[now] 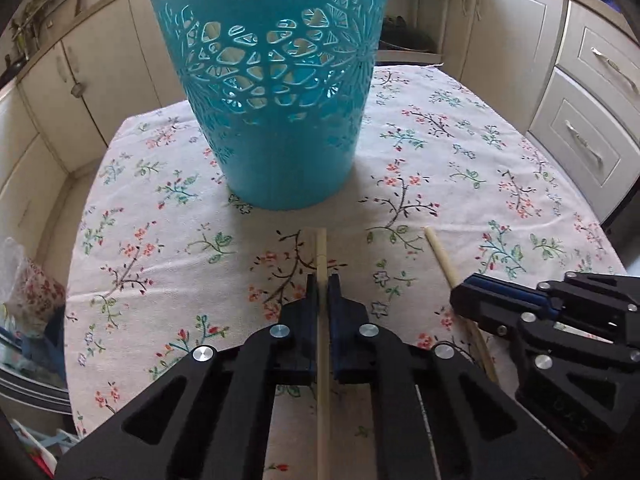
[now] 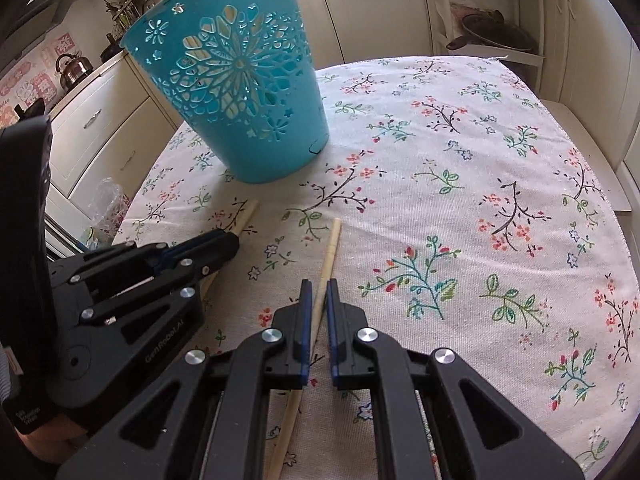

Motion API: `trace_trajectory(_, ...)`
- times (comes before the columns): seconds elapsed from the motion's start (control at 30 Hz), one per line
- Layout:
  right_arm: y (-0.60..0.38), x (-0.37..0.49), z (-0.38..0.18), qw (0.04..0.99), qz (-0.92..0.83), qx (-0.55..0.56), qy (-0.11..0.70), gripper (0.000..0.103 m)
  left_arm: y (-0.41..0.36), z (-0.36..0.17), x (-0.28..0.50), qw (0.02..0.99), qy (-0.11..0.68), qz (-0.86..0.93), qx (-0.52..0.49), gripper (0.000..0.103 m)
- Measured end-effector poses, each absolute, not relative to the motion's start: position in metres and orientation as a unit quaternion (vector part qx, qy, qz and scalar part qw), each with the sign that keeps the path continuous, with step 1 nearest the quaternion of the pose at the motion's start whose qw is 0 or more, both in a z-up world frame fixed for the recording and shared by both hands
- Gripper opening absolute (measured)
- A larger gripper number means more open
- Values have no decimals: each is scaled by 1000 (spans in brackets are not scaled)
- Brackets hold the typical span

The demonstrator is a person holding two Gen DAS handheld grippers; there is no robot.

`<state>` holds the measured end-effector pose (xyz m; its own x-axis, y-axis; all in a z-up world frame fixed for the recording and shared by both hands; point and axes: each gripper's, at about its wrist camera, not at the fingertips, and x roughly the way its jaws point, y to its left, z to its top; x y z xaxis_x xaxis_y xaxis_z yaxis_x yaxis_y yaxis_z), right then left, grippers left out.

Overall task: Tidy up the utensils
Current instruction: 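Lower the left gripper to the sticks and close it on one, then lift the stick with the left gripper over the teal basket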

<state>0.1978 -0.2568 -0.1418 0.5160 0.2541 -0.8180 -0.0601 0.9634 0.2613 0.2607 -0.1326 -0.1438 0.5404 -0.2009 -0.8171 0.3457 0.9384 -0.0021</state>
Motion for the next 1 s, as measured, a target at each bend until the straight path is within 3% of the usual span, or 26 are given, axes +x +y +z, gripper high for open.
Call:
trace_trajectory(0.63, -245, 197, -140, 875, 82, 58, 474, 8, -127, -145, 252, 873, 451, -174, 68, 5)
trace_trajectory(0.87, -243, 196, -140, 876, 80, 53, 472, 8, -95, -135, 248, 864, 461, -202, -6, 5)
trace_trajectory(1.0, -243, 197, -140, 875, 80, 55, 473, 8, -57, -98, 235, 873, 426, -225, -77, 5)
